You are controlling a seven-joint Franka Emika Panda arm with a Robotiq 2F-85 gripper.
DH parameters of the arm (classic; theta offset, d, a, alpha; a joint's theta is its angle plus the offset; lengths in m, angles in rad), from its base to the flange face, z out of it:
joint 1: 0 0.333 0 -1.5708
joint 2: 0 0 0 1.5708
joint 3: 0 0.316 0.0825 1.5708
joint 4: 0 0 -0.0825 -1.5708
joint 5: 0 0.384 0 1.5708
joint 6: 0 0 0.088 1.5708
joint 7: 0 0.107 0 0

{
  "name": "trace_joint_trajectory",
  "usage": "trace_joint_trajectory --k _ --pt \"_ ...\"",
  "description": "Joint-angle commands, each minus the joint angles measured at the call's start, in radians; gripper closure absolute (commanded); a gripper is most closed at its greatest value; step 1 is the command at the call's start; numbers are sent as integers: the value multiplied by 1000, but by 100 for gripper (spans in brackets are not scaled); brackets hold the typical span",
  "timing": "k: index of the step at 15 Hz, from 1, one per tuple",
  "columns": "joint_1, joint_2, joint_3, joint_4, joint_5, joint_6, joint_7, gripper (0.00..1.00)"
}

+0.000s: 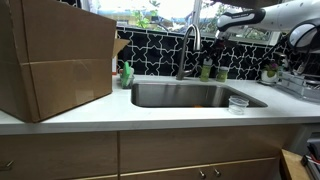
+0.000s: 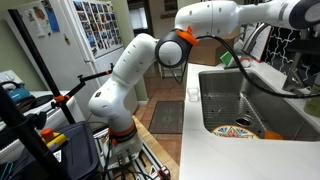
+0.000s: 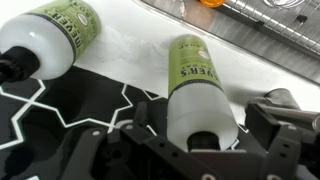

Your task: Move the green bottles slightly to the right starting with the short one, pick up the short green bottle and move it to the left side of the tall green bottle

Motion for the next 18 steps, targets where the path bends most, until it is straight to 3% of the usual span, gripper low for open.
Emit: trace_joint_trajectory --k 1,3,4,6,9,10,18 --pt "-21 38 25 35 32 30 -37 0" --pt "-26 44 33 37 39 43 -45 4" --pt "-28 46 36 37 39 50 -48 24" --pt "-33 49 42 38 41 52 -57 29" --pt "-38 48 40 36 33 52 -58 54" --pt "-39 47 34 34 27 53 -55 57" --pt "-96 42 23 20 26 48 -43 57"
